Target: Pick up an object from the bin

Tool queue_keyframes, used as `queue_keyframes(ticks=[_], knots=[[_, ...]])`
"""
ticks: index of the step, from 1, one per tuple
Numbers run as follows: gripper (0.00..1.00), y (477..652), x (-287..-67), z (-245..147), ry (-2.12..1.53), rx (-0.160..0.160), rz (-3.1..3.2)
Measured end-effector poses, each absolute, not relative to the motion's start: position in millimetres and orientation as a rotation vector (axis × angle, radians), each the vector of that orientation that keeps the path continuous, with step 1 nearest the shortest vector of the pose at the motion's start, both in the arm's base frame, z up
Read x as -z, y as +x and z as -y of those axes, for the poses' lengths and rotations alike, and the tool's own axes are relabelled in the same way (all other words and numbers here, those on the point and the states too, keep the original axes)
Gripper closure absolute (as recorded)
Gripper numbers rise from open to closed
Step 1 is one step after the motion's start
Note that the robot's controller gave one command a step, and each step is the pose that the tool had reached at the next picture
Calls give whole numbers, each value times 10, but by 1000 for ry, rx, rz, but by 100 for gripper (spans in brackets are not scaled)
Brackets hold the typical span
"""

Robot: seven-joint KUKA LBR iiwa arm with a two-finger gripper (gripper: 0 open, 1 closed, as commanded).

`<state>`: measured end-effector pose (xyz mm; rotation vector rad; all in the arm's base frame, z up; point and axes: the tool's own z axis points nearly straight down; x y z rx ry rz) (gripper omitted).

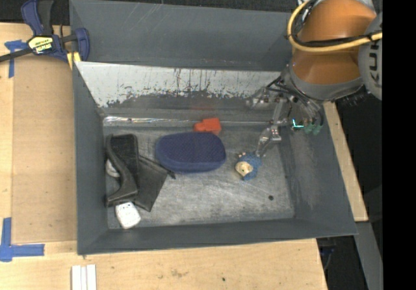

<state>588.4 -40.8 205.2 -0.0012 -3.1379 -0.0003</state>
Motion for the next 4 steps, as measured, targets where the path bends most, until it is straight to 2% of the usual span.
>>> queue_keyframes(ticks=[1, 2, 3, 4], knots=[[0, 6070, -1003, 82, 104, -4, 3159], [0, 6058, -923, -154, 17, 3, 3177], [0, 5970, -786, -295, 10, -2, 3148], [0, 6161, -747, -781, 108, -5, 3148]])
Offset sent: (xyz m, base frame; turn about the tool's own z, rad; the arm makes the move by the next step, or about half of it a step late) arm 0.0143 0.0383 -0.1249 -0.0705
